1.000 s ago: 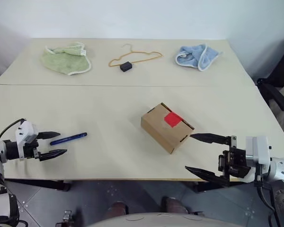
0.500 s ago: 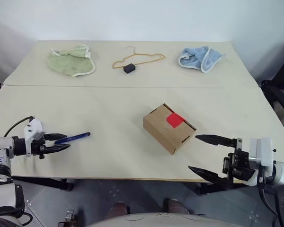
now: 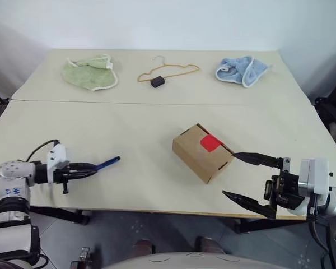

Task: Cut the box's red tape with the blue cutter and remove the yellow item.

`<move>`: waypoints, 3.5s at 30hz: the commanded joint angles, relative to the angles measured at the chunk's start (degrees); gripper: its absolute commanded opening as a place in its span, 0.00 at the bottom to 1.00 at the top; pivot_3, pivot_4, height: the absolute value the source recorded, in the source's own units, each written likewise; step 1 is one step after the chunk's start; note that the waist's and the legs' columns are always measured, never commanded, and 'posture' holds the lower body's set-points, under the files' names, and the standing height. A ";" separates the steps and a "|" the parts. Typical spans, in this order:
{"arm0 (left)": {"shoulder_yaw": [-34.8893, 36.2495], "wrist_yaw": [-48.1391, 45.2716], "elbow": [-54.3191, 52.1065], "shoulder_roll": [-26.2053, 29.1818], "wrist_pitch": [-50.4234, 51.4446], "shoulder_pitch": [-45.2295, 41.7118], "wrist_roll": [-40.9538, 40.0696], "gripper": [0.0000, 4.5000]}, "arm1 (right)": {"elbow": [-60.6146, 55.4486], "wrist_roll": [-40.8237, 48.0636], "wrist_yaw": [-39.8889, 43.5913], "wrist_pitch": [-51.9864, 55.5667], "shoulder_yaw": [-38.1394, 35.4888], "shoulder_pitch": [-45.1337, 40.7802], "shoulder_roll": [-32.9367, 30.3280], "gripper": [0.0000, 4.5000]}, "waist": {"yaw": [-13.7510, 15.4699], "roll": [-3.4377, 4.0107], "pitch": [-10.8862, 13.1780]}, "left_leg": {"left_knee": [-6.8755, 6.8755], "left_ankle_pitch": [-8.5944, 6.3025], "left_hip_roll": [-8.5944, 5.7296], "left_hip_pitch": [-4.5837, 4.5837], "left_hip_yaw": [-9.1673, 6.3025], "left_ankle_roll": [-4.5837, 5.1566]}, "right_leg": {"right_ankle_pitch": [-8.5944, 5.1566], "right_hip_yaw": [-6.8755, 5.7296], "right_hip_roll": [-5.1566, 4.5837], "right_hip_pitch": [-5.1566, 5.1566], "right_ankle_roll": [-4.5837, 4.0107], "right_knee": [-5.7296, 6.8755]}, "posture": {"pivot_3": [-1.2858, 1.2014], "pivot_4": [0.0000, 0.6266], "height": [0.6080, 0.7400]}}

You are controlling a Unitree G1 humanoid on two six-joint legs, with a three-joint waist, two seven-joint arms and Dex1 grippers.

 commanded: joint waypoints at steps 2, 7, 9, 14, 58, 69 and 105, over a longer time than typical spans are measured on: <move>-7.66 1.00 -29.81 -0.69 12.74 5.81 -1.32 0.09 | -6.28 10.49 -1.89 10.18 -4.05 5.28 -5.53 1.00 | -0.21 -0.16 0.10 | -0.02 -0.03 0.03 -0.04 -0.02 0.01 | 0.00 0.00 0.00 -0.02 0.00 -0.09 | 0.52 0.24 1.00; -16.95 9.53 -53.45 -4.25 33.02 6.26 0.65 0.09 | -9.29 10.74 -7.71 15.22 -2.57 9.31 -6.51 1.00 | -0.39 -0.40 0.24 | -0.03 -0.08 0.04 -0.09 -0.01 0.05 | 0.00 0.01 0.03 -0.04 0.00 -0.16 | 0.52 0.24 1.00; -20.07 13.34 -59.07 -6.33 41.17 5.90 0.62 0.09 | -10.20 10.31 -10.79 16.70 -1.35 9.25 -6.09 1.00 | -0.38 -0.43 0.26 | 0.01 -0.20 0.01 -0.08 0.02 0.27 | 0.01 0.10 0.03 -0.04 0.02 -0.15 | 0.52 0.24 1.00; -28.25 19.60 -64.49 -8.73 50.41 4.48 5.62 0.09 | -14.13 4.51 -14.95 18.13 3.71 10.03 -6.83 0.81 | -0.35 -0.51 0.31 | -0.02 -0.26 0.02 -0.07 0.01 0.38 | 0.00 0.10 0.05 -0.09 -0.01 -0.24 | 0.52 0.24 1.00; -33.80 27.45 -63.83 -10.70 59.23 -1.51 6.78 0.09 | 9.66 -29.79 -13.09 10.31 38.14 -14.27 4.54 0.01 | -0.26 -0.58 0.34 | 0.07 -0.27 -0.04 -0.08 -0.06 0.39 | -0.02 0.11 0.04 -0.06 -0.04 -0.41 | 0.52 0.24 1.00; -34.00 27.64 -63.58 -11.22 59.11 -1.53 6.81 0.09 | 9.36 -30.21 -12.18 9.87 35.73 -13.90 5.76 0.01 | -0.16 -0.57 0.34 | 0.07 -0.26 -0.04 -0.08 -0.06 0.39 | -0.02 0.11 0.03 -0.05 -0.03 -0.38 | 0.52 0.24 1.00; -24.36 25.93 -60.73 -8.98 32.94 7.56 2.95 0.09 | -4.02 0.34 -11.07 26.39 14.84 -5.19 4.34 0.09 | -0.41 -0.54 0.37 | 0.00 -0.18 0.00 -0.18 -0.06 0.10 | -0.01 0.10 0.04 -0.13 -0.03 -0.34 | 0.52 0.24 1.00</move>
